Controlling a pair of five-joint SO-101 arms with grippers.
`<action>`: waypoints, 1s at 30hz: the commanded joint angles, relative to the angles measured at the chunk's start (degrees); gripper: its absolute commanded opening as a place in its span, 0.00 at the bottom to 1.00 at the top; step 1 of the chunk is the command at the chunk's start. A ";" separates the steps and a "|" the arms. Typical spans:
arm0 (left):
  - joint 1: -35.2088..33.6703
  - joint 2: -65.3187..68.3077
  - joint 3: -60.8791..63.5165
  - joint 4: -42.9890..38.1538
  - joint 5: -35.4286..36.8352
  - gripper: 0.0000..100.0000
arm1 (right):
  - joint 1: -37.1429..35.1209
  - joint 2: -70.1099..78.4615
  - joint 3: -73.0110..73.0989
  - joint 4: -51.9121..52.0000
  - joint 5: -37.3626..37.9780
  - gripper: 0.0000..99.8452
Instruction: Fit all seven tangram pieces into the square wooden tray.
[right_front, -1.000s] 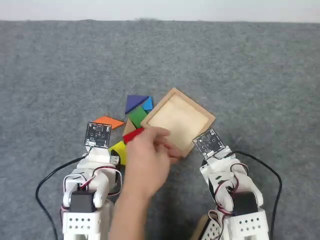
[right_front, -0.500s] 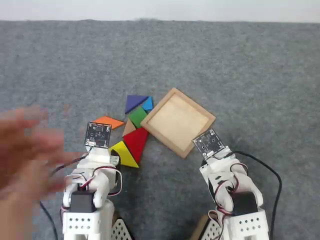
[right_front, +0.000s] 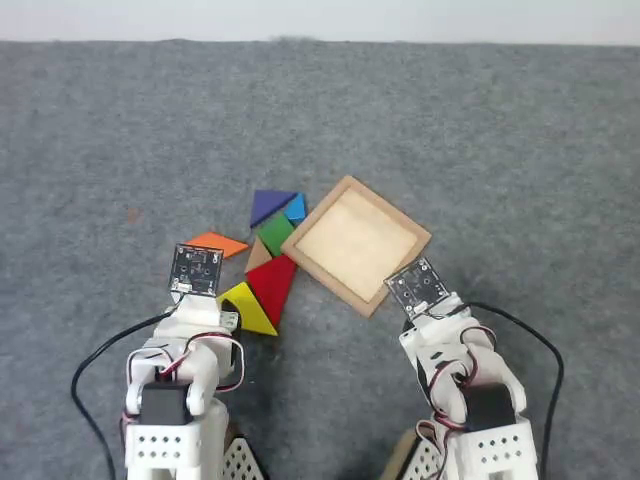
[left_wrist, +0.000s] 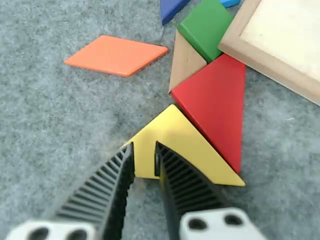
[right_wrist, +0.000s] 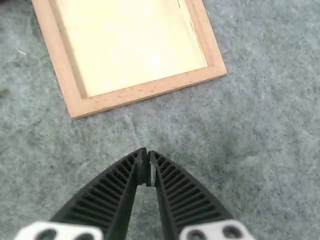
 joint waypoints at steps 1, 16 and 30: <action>0.09 -1.32 -0.84 0.18 -0.35 0.06 | -0.40 -0.75 0.97 -0.75 0.62 0.01; 3.52 -1.32 -0.84 1.41 -0.26 0.06 | -1.01 -0.75 0.97 -0.75 0.26 0.01; 17.85 -1.32 -0.84 0.88 -0.35 0.06 | -2.59 -0.66 0.97 -0.75 0.53 0.01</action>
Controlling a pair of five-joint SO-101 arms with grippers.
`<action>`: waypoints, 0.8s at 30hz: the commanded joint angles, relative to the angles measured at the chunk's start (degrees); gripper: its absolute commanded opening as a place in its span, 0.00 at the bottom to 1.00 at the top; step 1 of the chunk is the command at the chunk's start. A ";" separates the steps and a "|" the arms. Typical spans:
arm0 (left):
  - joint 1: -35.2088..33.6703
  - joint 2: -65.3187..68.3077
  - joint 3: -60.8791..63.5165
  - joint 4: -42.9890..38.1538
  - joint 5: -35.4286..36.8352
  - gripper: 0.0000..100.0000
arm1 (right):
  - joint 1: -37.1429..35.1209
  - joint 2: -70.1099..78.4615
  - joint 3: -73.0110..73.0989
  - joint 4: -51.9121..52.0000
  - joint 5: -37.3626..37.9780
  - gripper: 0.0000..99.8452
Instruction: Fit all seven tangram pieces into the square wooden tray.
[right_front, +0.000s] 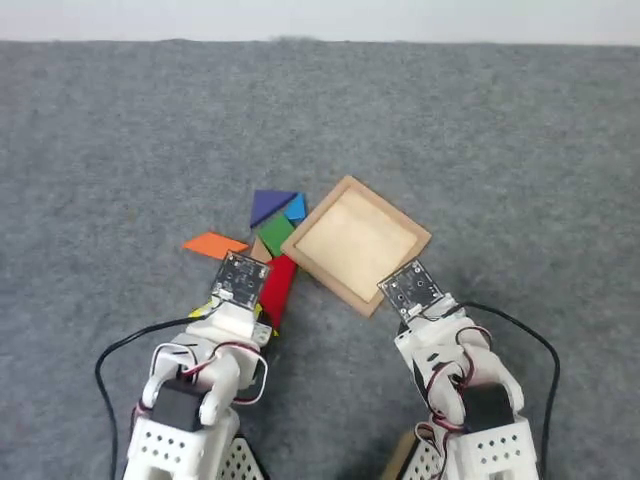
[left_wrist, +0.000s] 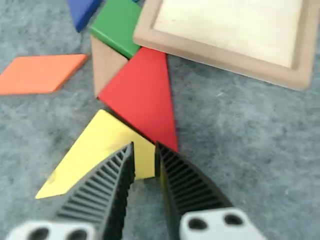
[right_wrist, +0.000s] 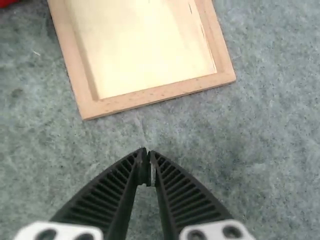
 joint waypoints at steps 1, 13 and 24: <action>3.16 -1.32 -0.84 -0.35 -0.53 0.06 | -0.22 -0.84 0.97 -0.75 0.53 0.01; -25.41 -1.32 -1.80 -21.71 -24.62 0.06 | 23.69 -1.01 -2.64 -1.54 9.85 0.01; -26.20 4.22 -30.37 -4.92 -23.12 0.06 | 23.96 -0.57 -5.98 3.65 5.98 0.01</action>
